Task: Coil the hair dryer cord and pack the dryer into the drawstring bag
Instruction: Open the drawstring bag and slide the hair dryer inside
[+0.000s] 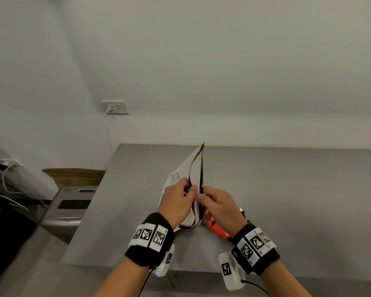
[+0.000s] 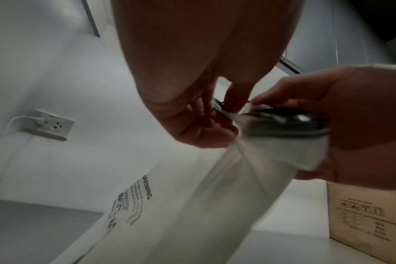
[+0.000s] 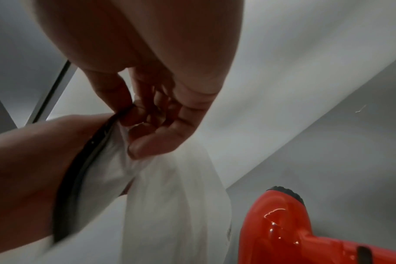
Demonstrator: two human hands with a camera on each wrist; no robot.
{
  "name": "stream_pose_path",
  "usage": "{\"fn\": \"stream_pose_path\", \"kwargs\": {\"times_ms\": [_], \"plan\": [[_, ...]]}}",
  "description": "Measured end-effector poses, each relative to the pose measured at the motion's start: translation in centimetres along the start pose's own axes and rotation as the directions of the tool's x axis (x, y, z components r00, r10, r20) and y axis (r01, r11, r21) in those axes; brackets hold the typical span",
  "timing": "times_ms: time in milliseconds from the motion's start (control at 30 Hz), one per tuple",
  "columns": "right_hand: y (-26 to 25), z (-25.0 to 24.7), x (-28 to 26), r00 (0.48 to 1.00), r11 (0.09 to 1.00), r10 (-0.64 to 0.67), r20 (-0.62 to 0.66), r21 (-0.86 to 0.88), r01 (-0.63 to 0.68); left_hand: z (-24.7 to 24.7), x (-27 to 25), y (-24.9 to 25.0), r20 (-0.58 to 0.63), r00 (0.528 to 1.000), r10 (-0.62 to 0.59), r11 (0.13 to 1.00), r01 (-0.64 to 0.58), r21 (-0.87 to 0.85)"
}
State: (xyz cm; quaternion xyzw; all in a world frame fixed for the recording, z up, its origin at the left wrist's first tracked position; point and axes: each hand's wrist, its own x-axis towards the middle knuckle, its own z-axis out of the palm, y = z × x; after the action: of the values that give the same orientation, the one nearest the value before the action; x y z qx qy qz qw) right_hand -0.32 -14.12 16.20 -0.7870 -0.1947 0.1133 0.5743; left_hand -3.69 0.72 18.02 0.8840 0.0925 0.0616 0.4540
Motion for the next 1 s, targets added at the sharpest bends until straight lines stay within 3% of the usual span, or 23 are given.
{"fn": "stream_pose_path", "kwargs": {"times_ms": [100, 233, 300, 367, 467, 567, 667, 800, 833, 900, 1000], "plan": [[1.0, -1.3, -0.2, 0.988, 0.993, 0.114, -0.108, 0.024, -0.112, -0.3, 0.8, -0.3, -0.016, 1.000, 0.012, 0.994, -0.010, 0.113], [3.7, -5.2, -0.4, 0.896, 0.949, 0.315, -0.312, 0.080, -0.306, -2.8, 1.6, -1.2, -0.098, 0.994, -0.040, 0.995, 0.048, 0.088], [4.1, -6.2, -0.7, 0.897, 0.942, 0.333, -0.289, 0.078, -0.325, -3.7, 1.6, -1.1, -0.124, 0.992, -0.022, 0.995, 0.034, 0.099], [3.4, -5.8, -0.9, 0.937, 0.955, 0.295, -0.187, 0.056, -0.290, -3.6, 1.6, -0.5, -0.129, 0.991, 0.024, 0.994, -0.011, 0.104], [3.0, -4.2, -0.9, 0.972, 0.972, 0.222, -0.080, -0.055, -0.226, -2.1, 1.3, 0.4, -0.065, 0.996, 0.064, 0.990, -0.055, 0.127], [5.2, -3.8, -0.5, 0.956, 0.938, 0.247, -0.161, -0.210, -0.278, -1.2, 1.2, -0.3, 0.007, 0.998, 0.067, 0.974, -0.067, 0.215], [7.7, -5.2, -1.0, 0.915, 0.897, 0.334, -0.224, -0.223, -0.382, -1.9, 0.8, -2.5, -0.004, 0.998, 0.060, 0.966, -0.057, 0.253], [8.7, -5.5, -1.9, 0.917, 0.906, 0.390, -0.082, -0.145, -0.398, -2.5, -0.5, -4.1, -0.023, 0.999, 0.041, 0.993, -0.038, 0.112], [9.1, -5.4, -1.8, 0.919, 0.903, 0.384, -0.095, -0.168, -0.395, -2.4, -0.7, -4.3, -0.040, 0.999, 0.036, 0.995, -0.033, 0.093], [10.6, -5.5, -1.2, 0.899, 0.846, 0.387, -0.205, -0.308, -0.435, -2.3, -0.8, -4.8, -0.062, 0.998, 0.033, 0.996, -0.028, 0.081], [13.2, -5.0, -1.3, 0.816, 0.580, 0.525, -0.241, -0.600, -0.551, -1.8, -1.1, -5.2, -0.058, 0.998, 0.010, 0.995, -0.005, 0.099]]}}
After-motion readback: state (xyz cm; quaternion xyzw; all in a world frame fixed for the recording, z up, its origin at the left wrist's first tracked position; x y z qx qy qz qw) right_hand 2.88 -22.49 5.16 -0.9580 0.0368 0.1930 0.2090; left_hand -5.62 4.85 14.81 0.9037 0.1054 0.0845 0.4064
